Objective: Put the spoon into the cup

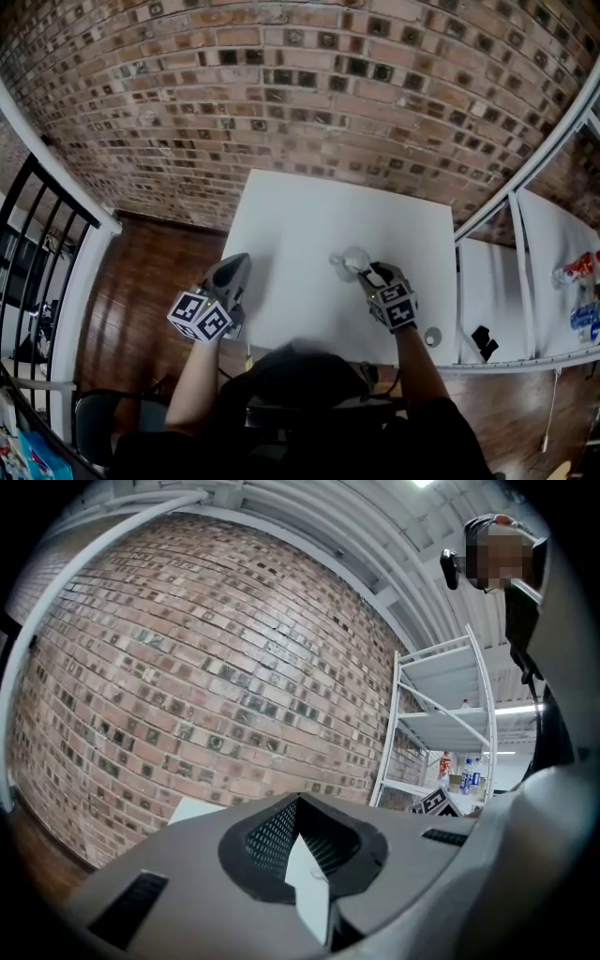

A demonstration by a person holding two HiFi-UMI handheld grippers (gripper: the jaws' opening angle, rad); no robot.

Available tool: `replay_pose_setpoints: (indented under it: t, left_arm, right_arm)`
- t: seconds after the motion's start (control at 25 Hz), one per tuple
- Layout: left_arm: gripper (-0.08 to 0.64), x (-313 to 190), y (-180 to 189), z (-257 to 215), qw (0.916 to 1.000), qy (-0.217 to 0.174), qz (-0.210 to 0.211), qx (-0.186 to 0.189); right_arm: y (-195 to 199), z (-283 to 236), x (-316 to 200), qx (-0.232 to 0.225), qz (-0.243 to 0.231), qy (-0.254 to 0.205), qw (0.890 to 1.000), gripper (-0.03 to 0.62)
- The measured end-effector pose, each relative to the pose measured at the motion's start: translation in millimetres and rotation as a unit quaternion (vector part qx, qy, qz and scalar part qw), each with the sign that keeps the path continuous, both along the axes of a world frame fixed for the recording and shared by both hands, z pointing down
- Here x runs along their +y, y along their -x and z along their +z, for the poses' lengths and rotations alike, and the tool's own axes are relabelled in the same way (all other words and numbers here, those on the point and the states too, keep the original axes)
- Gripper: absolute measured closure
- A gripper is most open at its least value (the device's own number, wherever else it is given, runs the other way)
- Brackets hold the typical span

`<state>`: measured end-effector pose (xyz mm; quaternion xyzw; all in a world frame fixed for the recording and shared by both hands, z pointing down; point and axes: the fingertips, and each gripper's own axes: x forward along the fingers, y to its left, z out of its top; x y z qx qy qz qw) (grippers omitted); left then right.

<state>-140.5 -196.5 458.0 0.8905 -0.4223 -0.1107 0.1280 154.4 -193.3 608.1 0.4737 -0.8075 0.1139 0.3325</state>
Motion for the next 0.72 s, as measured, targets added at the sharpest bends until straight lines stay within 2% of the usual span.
replay_pose_setpoints:
  t: [0.16,0.36,0.52,0.68,0.72]
  left_arm:
    - [0.557,1,-3,-2,1.0,-0.006,0.005,-0.001]
    - [0.557,2,-7,-10,0.9998,-0.014,0.014,-0.002]
    - [0.557,7,-12,-12,0.9995,-0.019,0.025,-0.001]
    - [0.557,10,-22,-10,0.9991,-0.017,0.04,-0.005]
    - [0.557,12,-25,-9,0.9989,-0.017,0.043,-0.007]
  right_arm:
    - [-1,-17,3,-0.019,0.008,-0.03,0.999,0.428]
    - [-11,-64,11,-0.082,0.039,-0.099,0.991,0.428]
    - [-44,-101,28,-0.087,0.114,-0.171,0.975,0.487]
    - [-81,-113,48,-0.074,0.184,-0.2,0.959,0.582]
    - [-89,-114,56,-0.075,0.202,-0.203,0.955,0.586]
